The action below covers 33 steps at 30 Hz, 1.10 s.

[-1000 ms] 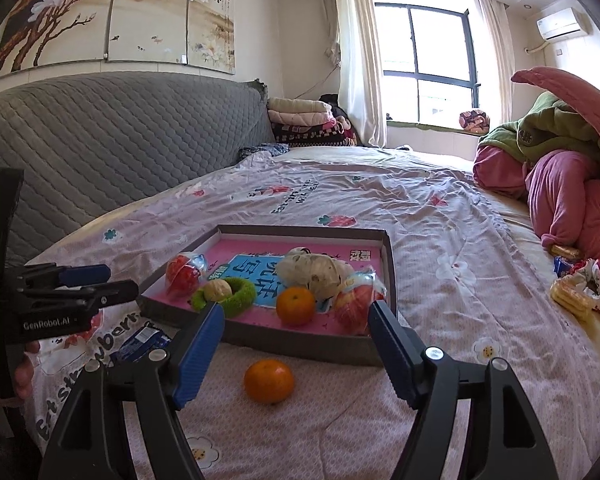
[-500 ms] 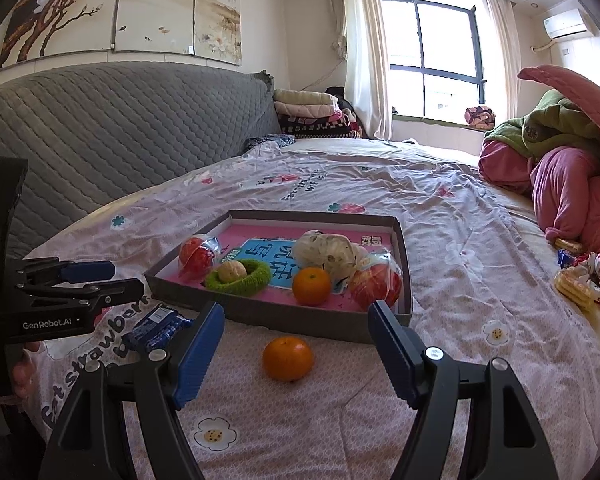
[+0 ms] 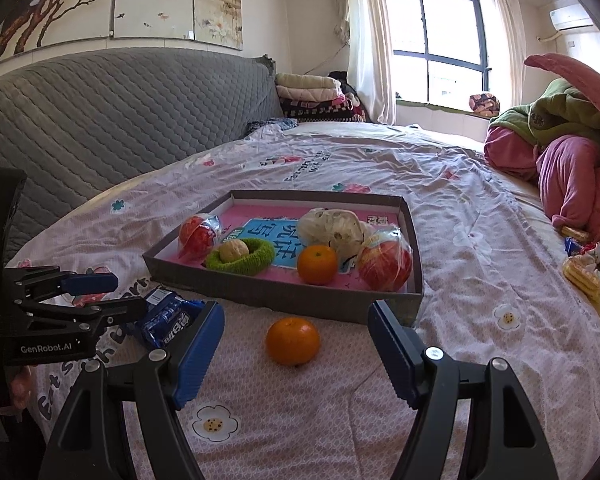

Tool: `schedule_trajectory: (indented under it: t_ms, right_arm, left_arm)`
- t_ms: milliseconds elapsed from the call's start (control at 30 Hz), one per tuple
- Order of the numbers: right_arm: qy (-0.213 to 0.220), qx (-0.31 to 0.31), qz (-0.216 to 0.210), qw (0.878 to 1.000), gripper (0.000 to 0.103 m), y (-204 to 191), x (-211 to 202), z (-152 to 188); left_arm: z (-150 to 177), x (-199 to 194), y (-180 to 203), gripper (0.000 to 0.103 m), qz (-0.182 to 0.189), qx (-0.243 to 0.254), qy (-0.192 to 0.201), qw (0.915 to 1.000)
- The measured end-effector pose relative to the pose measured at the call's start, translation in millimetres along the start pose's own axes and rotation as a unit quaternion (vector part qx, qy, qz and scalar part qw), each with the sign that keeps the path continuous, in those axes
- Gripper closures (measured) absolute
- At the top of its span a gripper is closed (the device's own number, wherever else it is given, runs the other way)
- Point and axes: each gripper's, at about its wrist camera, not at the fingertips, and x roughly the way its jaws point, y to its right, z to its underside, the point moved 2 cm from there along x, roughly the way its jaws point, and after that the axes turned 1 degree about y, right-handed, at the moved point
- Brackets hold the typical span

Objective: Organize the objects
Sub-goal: 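Grasp the blue snack packet with the left gripper while the right gripper grasps an orange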

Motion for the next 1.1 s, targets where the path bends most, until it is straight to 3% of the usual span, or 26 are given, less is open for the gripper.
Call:
schedule_trajectory:
  t_ms: [500, 867, 1100]
  right_arm:
    - [-0.038, -0.007, -0.006, 0.999, 0.029, -7, 21, 12]
    - [-0.089, -0.008, 0.007, 0.996, 0.029, -5, 50, 18]
    - [-0.113, 0.002, 0.003, 0.994, 0.036, -2, 63, 22]
  left_arm:
    - [6, 16, 14, 0.044, 0.007, 0.005, -0.022, 0.9997]
    - [7, 30, 11, 0.043, -0.003, -0.007, -0.032, 0.9994]
    - [6, 40, 8, 0.038, -0.010, -0.010, -0.039, 0.9991]
